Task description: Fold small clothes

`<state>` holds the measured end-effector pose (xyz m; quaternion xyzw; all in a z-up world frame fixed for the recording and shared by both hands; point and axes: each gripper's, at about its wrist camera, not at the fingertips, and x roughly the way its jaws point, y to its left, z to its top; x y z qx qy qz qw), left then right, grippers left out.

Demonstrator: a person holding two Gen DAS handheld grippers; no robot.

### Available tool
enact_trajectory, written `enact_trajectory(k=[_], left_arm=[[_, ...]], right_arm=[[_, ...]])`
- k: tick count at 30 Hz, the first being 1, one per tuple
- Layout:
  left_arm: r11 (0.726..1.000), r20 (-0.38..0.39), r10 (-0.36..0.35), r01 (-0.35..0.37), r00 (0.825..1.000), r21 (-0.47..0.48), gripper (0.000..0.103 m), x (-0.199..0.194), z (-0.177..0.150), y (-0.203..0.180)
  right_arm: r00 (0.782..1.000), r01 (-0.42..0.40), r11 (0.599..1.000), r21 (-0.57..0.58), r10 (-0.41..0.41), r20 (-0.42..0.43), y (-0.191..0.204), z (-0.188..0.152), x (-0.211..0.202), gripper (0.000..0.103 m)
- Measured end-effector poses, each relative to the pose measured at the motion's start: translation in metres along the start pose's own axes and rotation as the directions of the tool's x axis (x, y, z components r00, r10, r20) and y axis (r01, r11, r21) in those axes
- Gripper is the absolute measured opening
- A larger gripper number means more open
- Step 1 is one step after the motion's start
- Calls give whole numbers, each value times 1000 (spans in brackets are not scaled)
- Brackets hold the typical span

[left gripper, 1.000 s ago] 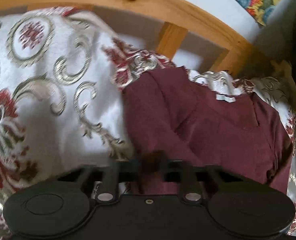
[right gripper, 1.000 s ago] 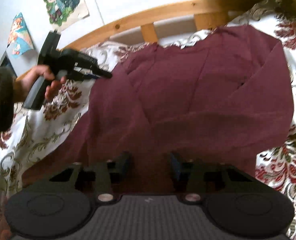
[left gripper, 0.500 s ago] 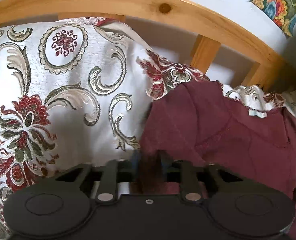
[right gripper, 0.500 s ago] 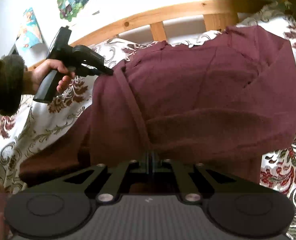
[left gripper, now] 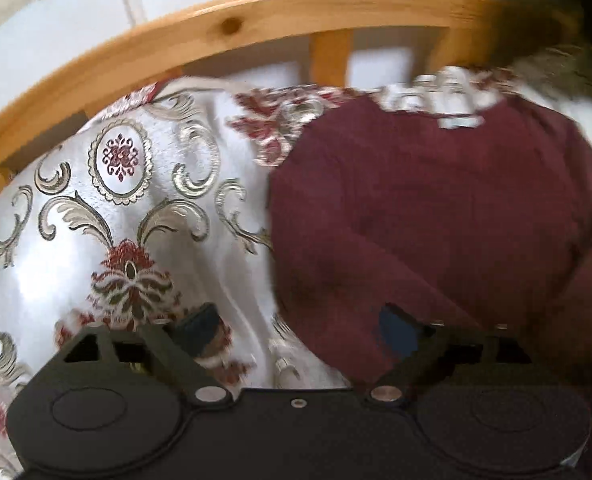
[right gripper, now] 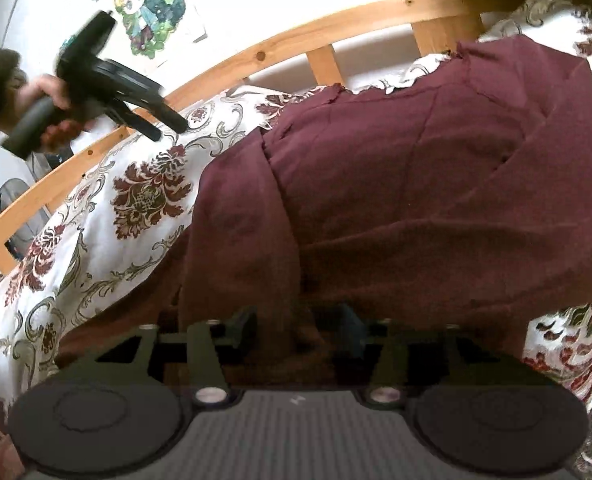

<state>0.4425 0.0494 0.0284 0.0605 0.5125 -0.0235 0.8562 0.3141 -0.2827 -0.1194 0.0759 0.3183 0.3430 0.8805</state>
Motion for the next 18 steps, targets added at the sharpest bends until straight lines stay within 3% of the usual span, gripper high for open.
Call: enact_trajectory(k=[1,4,8,11,13,18], left_arm=[[1000,39,-19,19,999,15,99,-11,-11,-3],[997,158,-77,76,984,9,98,-15,-45,-5],[985,262,-82,117,962,-123,89,15,-76,9],[950,274,-90,165,958,-265,88,39,-88,27],[908,268,-149,239,952,-344,86,55,-95,38],[824,342,-253,387,905,-414,79,81,-102,52]], right_arm=[[1000,6,1000,2,-6,2,0,-1,-1,62],[999,29,1000,-2,-29,14,1,-6,-8,62],[998,45,999,16,-46,31,4,-17,-12,68],[997,61,998,-3,-61,37,10,-19,-10,73],[997,74,997,-12,-74,38,13,-16,-6,75],[997,67,998,-20,-66,38,12,-16,-2,77]])
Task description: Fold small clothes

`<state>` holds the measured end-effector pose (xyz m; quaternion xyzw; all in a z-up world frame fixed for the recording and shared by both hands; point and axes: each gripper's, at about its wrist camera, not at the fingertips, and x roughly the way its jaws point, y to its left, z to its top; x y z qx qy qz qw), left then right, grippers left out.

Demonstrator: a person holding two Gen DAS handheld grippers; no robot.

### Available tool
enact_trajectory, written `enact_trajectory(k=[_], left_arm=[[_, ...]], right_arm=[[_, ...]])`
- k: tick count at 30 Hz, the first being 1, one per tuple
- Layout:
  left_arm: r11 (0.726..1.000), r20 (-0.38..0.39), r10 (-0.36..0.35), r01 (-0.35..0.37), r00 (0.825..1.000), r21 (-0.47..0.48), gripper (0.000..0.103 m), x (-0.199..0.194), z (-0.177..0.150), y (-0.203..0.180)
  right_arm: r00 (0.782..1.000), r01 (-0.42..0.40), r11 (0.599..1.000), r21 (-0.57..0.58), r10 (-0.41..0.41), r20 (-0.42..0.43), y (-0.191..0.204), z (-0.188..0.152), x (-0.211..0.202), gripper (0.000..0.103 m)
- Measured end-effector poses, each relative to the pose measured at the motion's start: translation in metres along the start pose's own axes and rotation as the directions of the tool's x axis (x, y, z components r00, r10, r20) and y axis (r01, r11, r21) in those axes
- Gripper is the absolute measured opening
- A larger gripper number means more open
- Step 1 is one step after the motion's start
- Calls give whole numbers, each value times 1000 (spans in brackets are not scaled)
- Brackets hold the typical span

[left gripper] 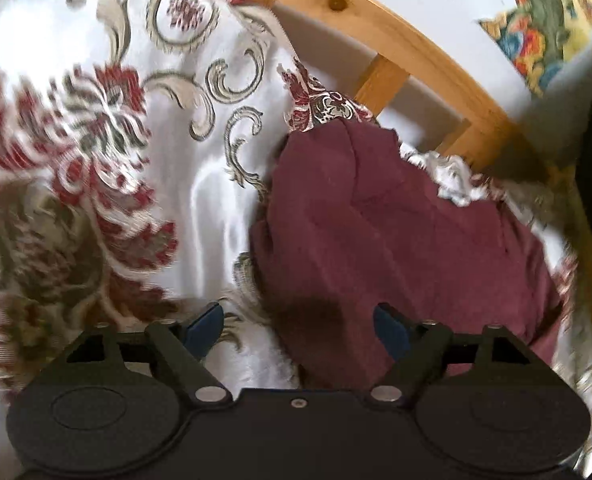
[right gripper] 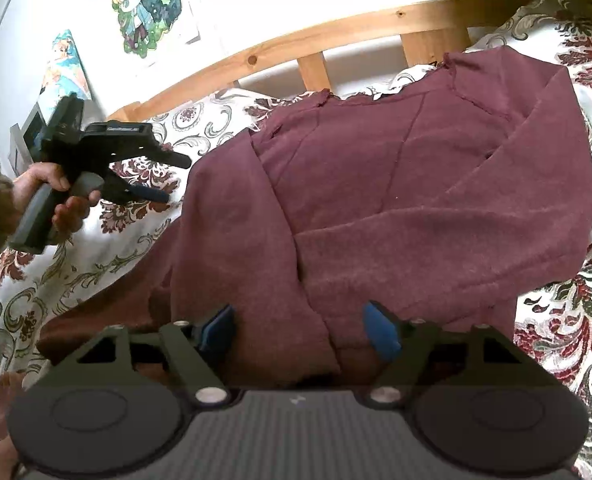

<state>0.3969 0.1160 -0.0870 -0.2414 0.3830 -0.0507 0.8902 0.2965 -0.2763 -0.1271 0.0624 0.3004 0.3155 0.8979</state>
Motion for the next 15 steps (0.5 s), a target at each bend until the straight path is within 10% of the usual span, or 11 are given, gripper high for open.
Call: enact_trajectory(k=[7,15], left_arm=[[980,82,-127,138,988,-140,39,14,-9,7],[929,206,-80,147,975,-339,41,-1,-25,34]], right_arm=[[1000,-1,1000,-12,1,1,0,0,2,78],[1000,-20,1000,2,20,4,-4,-1,0,78]])
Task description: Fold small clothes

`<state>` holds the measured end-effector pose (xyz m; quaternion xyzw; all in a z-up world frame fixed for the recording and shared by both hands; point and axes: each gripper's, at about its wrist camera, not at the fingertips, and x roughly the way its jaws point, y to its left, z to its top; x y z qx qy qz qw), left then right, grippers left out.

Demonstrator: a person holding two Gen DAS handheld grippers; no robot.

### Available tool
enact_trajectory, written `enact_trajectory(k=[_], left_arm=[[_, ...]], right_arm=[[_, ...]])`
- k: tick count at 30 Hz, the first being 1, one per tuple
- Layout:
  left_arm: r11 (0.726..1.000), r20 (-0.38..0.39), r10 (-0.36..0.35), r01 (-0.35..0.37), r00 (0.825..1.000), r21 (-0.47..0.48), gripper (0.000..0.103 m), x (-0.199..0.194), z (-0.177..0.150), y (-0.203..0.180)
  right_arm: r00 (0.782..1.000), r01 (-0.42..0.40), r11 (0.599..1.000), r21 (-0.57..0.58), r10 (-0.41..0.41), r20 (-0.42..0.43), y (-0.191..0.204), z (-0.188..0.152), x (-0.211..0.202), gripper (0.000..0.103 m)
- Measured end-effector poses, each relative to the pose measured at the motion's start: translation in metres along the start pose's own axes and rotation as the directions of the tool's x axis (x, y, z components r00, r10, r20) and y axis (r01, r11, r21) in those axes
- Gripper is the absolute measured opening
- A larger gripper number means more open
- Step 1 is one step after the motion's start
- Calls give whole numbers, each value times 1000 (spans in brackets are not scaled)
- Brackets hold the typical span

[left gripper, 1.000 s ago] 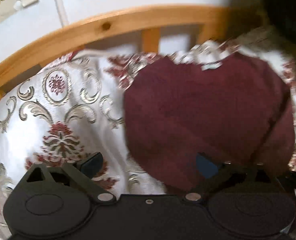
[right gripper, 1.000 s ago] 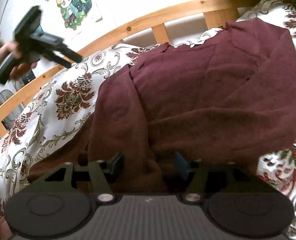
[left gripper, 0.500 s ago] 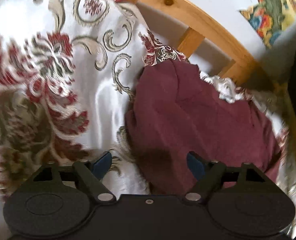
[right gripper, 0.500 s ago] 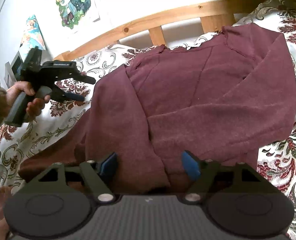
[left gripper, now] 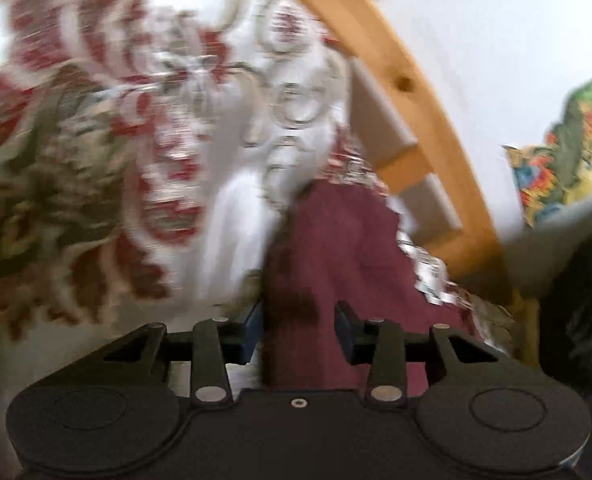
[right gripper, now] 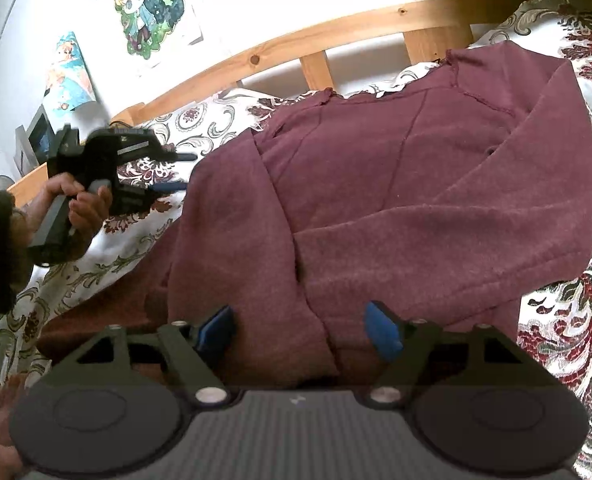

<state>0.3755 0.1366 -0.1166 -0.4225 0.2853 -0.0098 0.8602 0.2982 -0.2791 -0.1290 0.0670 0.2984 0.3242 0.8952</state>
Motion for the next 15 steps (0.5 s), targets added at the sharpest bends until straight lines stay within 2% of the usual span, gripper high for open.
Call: enact_trajectory(k=[4,7,9,10,15], left_arm=[[1000,-10,11,-11,1000,10,41,9,7,3],[999,0,-29,29,1000,-18,39,18,17,0],[998,12,-58,59,998,-26,24,21,20,-2],[998,12,-62,62,998,-15,9,22,21,-5],[995,87,7,-15,996,97,5,12,19,-20]], right_arm=[[1000,6,1000,-7,-6,-4,2,0,0,78],[1000,7,1000,-14,-8,-6,3,0,1,80],[1000,8,1000,-16,-8,-6,4,0,2,80],[1000,8,1000,-17,-8,-6,4,0,2,80],[1000,11,1000,-22,-12,-7,5,0,2,80]])
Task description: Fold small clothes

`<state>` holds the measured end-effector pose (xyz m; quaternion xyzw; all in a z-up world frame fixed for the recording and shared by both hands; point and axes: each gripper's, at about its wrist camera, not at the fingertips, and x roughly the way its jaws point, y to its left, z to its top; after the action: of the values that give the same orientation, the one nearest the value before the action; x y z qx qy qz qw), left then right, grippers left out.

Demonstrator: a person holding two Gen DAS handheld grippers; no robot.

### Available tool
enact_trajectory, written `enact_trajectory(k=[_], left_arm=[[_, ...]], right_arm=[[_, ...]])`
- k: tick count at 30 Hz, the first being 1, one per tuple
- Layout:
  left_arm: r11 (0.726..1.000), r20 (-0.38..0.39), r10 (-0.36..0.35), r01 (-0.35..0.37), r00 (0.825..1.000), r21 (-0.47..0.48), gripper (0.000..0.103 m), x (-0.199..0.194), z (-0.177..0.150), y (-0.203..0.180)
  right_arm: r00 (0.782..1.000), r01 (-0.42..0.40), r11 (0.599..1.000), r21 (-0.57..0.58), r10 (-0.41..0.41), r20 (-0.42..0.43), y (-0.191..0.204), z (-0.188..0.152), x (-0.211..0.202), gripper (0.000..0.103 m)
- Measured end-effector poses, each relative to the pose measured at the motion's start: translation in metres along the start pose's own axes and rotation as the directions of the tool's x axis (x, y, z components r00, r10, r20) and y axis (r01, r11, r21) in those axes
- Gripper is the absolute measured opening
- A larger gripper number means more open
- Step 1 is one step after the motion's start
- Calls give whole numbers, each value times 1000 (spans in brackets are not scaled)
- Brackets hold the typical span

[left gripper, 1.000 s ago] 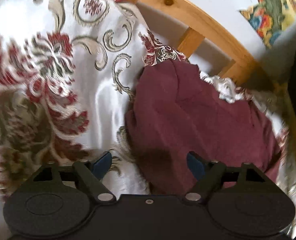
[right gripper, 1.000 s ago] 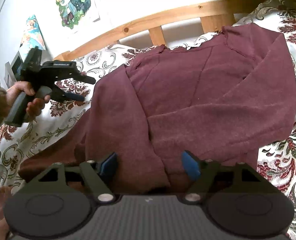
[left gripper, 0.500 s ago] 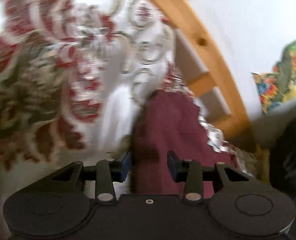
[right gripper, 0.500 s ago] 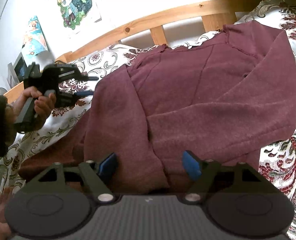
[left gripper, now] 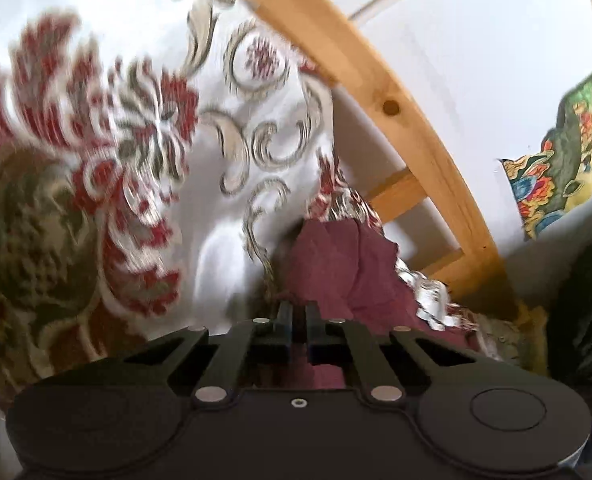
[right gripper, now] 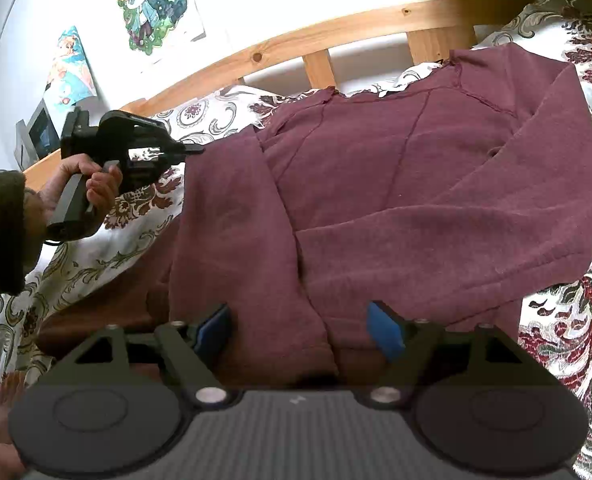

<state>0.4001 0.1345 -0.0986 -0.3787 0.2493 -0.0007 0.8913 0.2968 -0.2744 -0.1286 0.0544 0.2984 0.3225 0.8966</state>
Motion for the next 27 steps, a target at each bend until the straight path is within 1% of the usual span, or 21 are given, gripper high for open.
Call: enact_trajectory(k=[1,3,6,7,9,11,12,13,14,15,16,17,18,19,20,22,25,27], left_arm=[[1000,21,20,-21,1000,8,5,-3,0,-1],[999,48,47,-46,998,-13,5,-8,1,6],[996,10,85,-85,996,-31,5,-1,2,16],[995,2,94,-94,996,-26,8,1,1,17],[993,7,114,-114,993,-18,15,0,0,16],[991,17,133,-133,991,-28,30,-2,0,17],[990,16,135,-134,991,-37,32,-4,1,19],[990,16,137,-136,990,-40,38,-8,2,21],[989,14,143,-142,990,-34,46,-11,1,21],[988,10,152,-151,988,-18,50,-17,0,20],[988,7,155,-155,988,5,56,-21,-3,18],[987,3,153,-153,988,39,65,-27,-6,16],[984,-2,155,-154,988,93,70,-33,-11,10],[978,-3,157,-155,988,139,77,-38,-16,4],[969,-3,162,-158,987,192,82,-43,-22,-2],[949,-15,169,-159,985,272,87,-50,-34,-13],[922,-49,189,-160,981,352,89,-57,-51,-23],[899,-67,209,-165,976,406,93,-60,-62,-28]], right_arm=[[1000,2,1000,-3,-2,0,1,0,0,80],[1000,5,1000,-8,-5,-1,1,0,0,80],[1000,6,1000,-10,-6,-1,1,0,0,80],[1000,6,1000,-11,-6,-1,2,0,0,80],[1000,7,1000,-14,-7,-2,2,0,-1,80],[1000,10,1000,-20,-10,-4,3,1,-1,80],[1000,11,1000,-24,-11,-5,4,1,-2,80],[1000,14,999,-30,-14,-6,4,1,-2,80],[1000,14,999,-35,-14,-6,5,1,-3,80],[1000,14,999,-39,-14,-7,5,2,-3,82],[1000,13,999,-42,-13,-7,5,2,-4,85],[1000,14,999,-46,-14,-5,6,3,-4,86],[1000,19,998,-52,-19,0,8,3,-5,90],[1000,31,998,-62,-30,9,10,3,-6,92],[999,42,997,-70,-41,18,11,4,-8,92],[997,72,994,-79,-68,44,13,4,-12,97],[990,122,989,-85,-116,74,15,6,-16,102],[983,173,980,-100,-166,82,17,6,-17,103]])
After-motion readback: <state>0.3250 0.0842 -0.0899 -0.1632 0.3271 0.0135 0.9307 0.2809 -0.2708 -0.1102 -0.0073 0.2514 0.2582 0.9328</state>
